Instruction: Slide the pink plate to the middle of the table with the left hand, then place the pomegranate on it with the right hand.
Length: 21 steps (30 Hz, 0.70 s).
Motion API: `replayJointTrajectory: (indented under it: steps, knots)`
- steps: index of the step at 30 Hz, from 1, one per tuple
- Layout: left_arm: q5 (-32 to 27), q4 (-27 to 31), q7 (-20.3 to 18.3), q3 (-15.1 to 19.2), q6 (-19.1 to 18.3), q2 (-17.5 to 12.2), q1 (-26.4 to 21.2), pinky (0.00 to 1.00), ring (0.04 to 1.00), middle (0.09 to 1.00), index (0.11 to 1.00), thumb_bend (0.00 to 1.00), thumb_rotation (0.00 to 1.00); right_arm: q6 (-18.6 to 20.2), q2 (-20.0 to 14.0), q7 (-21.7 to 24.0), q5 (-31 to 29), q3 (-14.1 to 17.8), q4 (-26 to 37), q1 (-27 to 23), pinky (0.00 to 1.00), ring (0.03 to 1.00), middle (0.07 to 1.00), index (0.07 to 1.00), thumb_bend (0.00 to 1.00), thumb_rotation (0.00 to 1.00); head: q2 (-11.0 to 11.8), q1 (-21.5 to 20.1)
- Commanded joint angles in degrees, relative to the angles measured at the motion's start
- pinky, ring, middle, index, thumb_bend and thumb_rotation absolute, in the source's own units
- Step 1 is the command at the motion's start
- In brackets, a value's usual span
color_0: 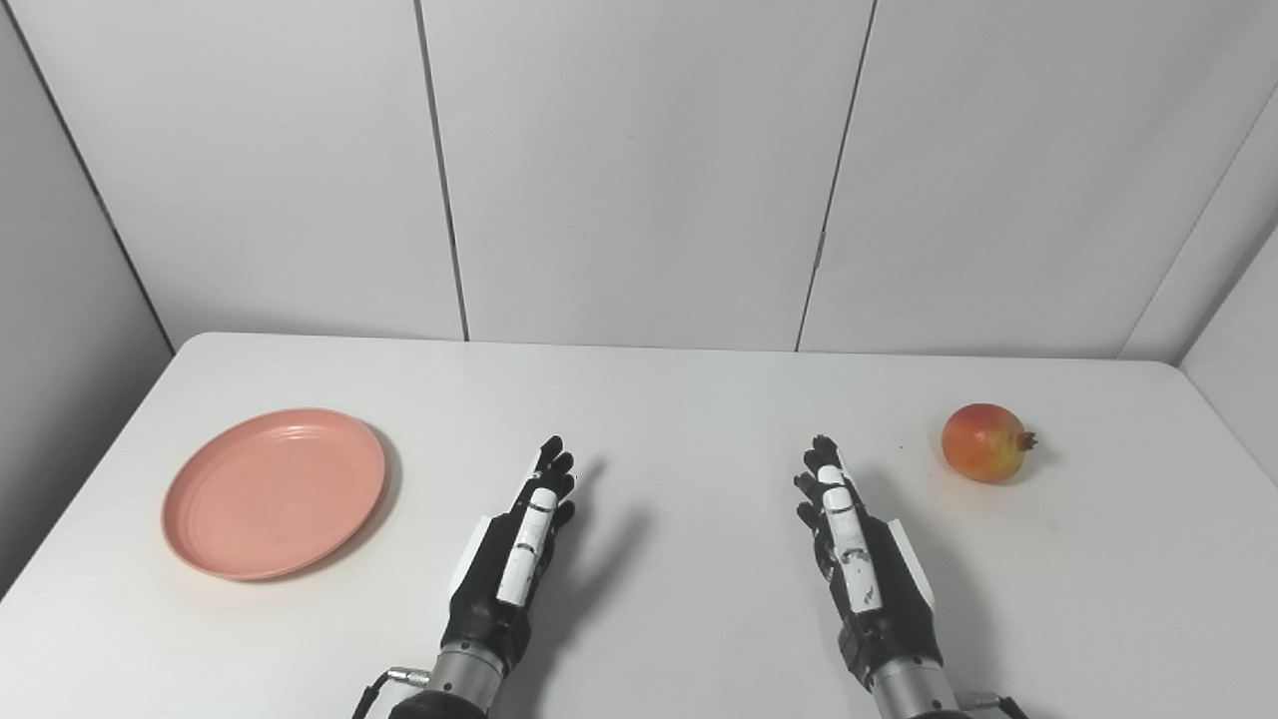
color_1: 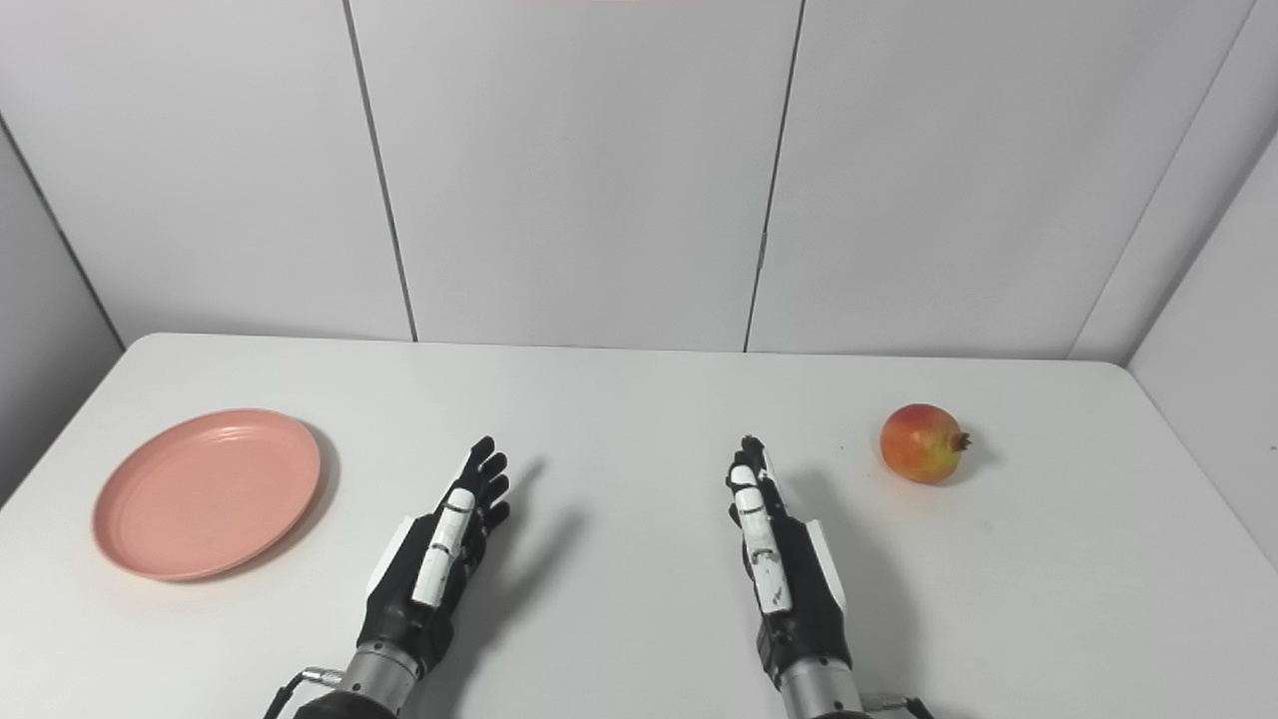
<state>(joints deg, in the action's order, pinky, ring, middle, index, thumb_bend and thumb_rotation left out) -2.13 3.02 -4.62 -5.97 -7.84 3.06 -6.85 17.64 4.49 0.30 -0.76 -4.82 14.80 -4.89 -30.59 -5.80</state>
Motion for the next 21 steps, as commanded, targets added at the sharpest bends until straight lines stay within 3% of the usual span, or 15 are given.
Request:
replayJointTrajectory:
  steps: [1, 21]
  knots:
    - [0.6, 0.8, -0.1, -0.5, 1.1, 0.3, -0.8, 1.0, 1.0, 1.0, 1.0, 0.43, 1.0, -1.1, 0.2, 0.3, -0.2, 0.0, 0.9, -1.6, 1.0, 0.99, 0.997, 0.997, 0.28, 1.0, 0.0, 0.0]
    - [0.3, 0.4, -0.3, -0.5, 1.5, 0.2, -0.7, 1.0, 1.0, 1.0, 1.0, 0.44, 1.0, -1.1, 0.0, 0.5, -0.3, -0.2, 0.8, -1.5, 1.0, 0.988, 0.995, 0.995, 0.29, 1.0, 0.3, 0.0]
